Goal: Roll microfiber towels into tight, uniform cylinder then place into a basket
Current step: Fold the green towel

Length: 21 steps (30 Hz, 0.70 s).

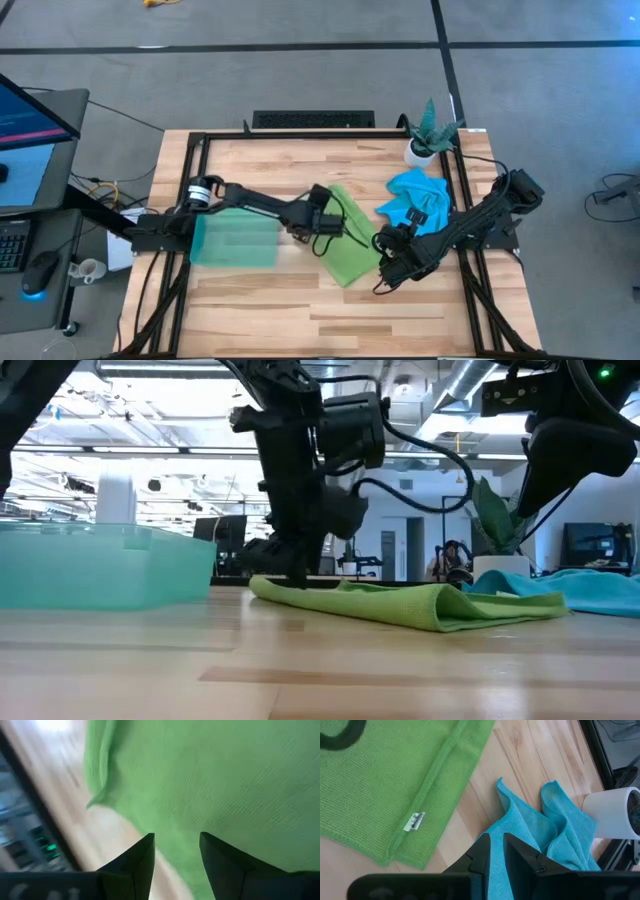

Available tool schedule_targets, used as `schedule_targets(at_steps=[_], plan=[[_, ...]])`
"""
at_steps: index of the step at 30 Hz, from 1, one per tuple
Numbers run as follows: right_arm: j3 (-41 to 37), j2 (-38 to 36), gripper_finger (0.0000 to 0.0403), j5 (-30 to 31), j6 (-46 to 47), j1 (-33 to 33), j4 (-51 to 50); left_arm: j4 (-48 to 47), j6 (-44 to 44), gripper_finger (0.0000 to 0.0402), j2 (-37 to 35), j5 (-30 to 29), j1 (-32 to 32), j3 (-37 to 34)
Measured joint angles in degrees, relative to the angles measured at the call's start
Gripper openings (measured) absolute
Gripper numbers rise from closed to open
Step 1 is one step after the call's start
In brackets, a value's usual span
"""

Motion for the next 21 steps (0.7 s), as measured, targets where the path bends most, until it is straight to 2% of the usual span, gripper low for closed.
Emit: schedule_targets(at_steps=[4, 11, 14, 21], plan=[[0.0, 0.0, 0.0075, 0.0, 0.0, 0.0, 0.0, 1.6, -4.5, 0.0151, -2.3, 7.5, -0.9, 0.7], [0.0, 0.0, 0.0075, -0.2, 0.0, 0.0, 1.0, 14.2, -17.7, 0.0151, -3.6, 16.0, -5.9, 0.5], [0.0, 0.0, 0.0075, -0.2, 0.0, 0.1, 1.0, 21.9, -21.9, 0.0151, -2.7, 16.4, -8.5, -0.7], [0.0, 0.0, 0.0075, -0.3, -0.6, 0.0, 1.1, 26.5, -27.8, 0.0151, -1.5, 10.9, -12.5, -0.8]])
